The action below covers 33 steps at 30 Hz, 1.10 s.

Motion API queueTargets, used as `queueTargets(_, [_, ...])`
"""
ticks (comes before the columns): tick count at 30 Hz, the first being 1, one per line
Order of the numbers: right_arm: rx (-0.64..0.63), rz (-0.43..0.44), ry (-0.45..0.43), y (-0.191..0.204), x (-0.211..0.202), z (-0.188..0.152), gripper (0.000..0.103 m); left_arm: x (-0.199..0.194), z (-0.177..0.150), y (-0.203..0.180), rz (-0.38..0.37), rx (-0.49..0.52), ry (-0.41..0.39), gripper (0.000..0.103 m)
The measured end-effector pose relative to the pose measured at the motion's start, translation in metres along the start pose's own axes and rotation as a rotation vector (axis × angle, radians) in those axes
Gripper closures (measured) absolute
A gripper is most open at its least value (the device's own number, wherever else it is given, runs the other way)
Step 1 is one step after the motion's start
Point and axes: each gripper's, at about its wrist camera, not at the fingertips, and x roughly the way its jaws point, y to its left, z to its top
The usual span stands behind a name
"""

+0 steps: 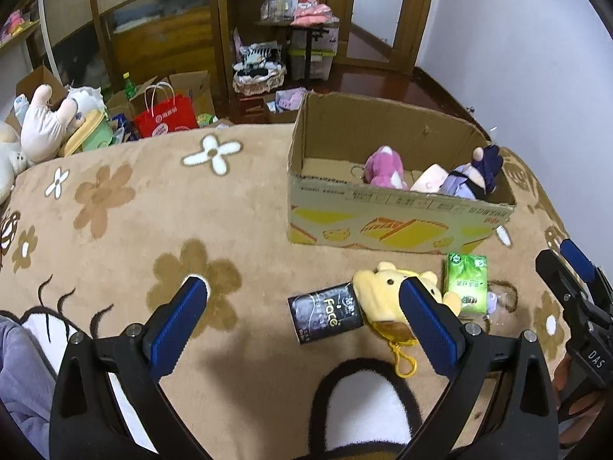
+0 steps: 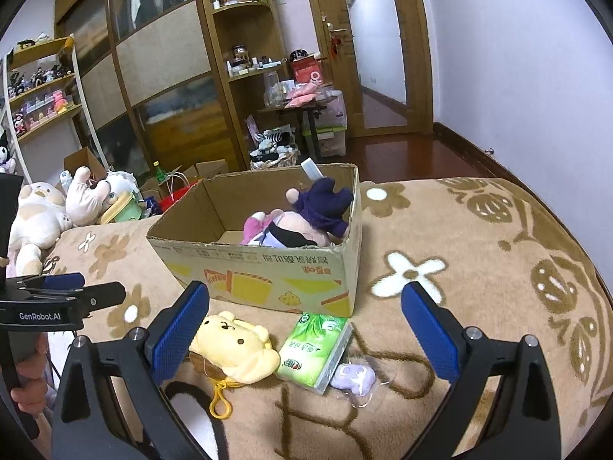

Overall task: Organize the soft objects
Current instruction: 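Withdraw both tools from the box toward the yellow bear plush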

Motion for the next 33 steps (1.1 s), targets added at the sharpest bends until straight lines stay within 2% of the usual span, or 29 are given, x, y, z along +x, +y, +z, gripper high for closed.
queueTargets(9, [0.033, -0.011, 0.033, -0.006, 0.015, -0.003, 0.0, 0.025, -0.001, 0.001, 0.003, -0.009, 0.07, 0.004])
queueTargets(15, [0.036, -0.023, 0.062, -0.006, 0.029, -0.005, 0.0, 0.047, 0.001, 0.002, 0.005, -0.004, 0.144, 0.004])
queueTargets(24, [0.05, -0.027, 0.102, -0.008, 0.051, -0.006, 0.0, 0.071, 0.004, 0.004, 0.01, -0.015, 0.19, 0.004])
queueTargets(33, [0.071, -0.038, 0.154, -0.013, 0.071, -0.011, 0.0, 0.095, 0.003, -0.004, 0.016, 0.015, 0.251, 0.004])
